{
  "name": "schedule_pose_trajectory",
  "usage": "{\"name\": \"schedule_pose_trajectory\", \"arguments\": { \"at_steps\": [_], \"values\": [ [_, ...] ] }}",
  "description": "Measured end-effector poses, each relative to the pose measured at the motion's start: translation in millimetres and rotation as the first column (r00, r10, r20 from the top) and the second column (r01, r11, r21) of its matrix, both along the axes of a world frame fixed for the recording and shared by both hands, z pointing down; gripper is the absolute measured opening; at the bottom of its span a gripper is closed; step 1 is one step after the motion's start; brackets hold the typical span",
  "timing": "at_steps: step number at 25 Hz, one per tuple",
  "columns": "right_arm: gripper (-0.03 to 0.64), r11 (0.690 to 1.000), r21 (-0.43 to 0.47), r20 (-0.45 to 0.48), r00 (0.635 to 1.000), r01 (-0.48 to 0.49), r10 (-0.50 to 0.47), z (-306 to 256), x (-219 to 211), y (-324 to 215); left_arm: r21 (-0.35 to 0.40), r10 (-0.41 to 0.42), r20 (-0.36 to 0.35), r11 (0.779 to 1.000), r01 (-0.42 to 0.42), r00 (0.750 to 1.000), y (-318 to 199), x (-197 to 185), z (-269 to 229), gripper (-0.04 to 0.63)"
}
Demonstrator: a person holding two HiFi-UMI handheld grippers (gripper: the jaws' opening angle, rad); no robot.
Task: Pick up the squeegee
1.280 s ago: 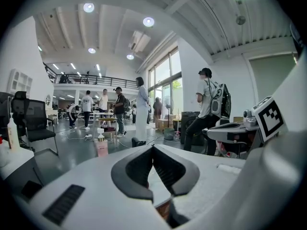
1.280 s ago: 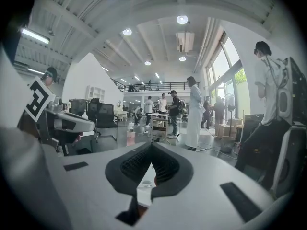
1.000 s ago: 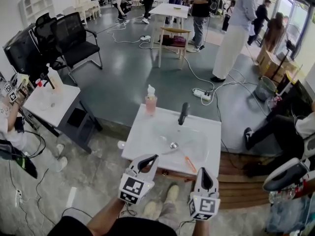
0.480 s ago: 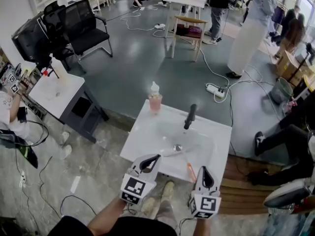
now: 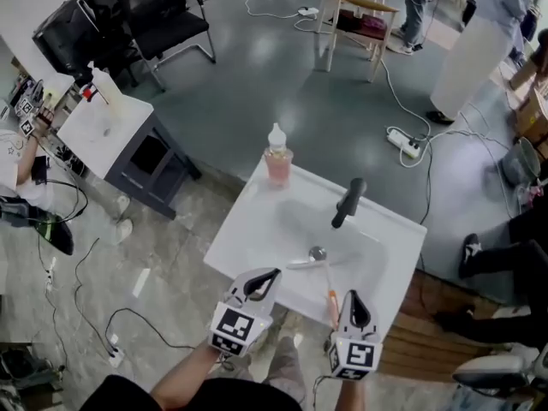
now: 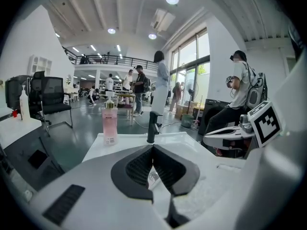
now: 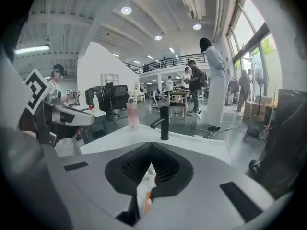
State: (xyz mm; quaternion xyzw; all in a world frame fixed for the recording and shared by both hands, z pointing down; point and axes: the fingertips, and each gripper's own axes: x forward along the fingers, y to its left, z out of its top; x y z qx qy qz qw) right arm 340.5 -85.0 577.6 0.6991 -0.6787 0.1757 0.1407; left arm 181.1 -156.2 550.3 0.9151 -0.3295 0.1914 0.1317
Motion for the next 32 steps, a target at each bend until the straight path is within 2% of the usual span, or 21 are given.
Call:
{"name": "schedule_pose_trajectory", "arguments": {
  "at_steps": [9,14,17,19,22,29,32],
  "values": [
    [-0.002,0.99,-0.121,0.04,0.996,0.079,-0.074,64,7,-22,-0.089,-0.058,0.056,0.994,0.063,0.997,-15,3,58,0.003],
    [0.0,0.97,-0.207,0.056,0.991,0.128,-0.119,93,11,-40,-0.12,-0.084,0.075,0.989,0.092,0.994,-30,7,77,0.003],
    [0.015,0.946,-0.279,0.072,0.986,0.165,-0.151,109,7,-47,-0.143,-0.107,0.08,0.983,0.118,0.991,-31,5,84,0.003],
    [0.071,0.926,-0.326,0.084,0.982,0.189,-0.171,121,4,-51,-0.14,-0.118,0.085,0.982,0.129,0.989,-34,3,86,0.003],
    [0.107,0.893,-0.393,0.114,0.975,0.22,-0.19,141,0,-55,-0.141,-0.132,0.092,0.979,0.144,0.987,-37,1,90,0.003],
    [0.247,0.823,-0.5,0.187,0.961,0.27,-0.202,175,-10,-59,-0.148,-0.157,0.103,0.974,0.171,0.982,-43,-4,97,0.003],
    [0.267,0.791,-0.543,0.204,0.958,0.282,-0.201,190,-12,-58,-0.154,-0.171,0.108,0.97,0.186,0.979,-46,-7,101,0.003]
  ]
}}
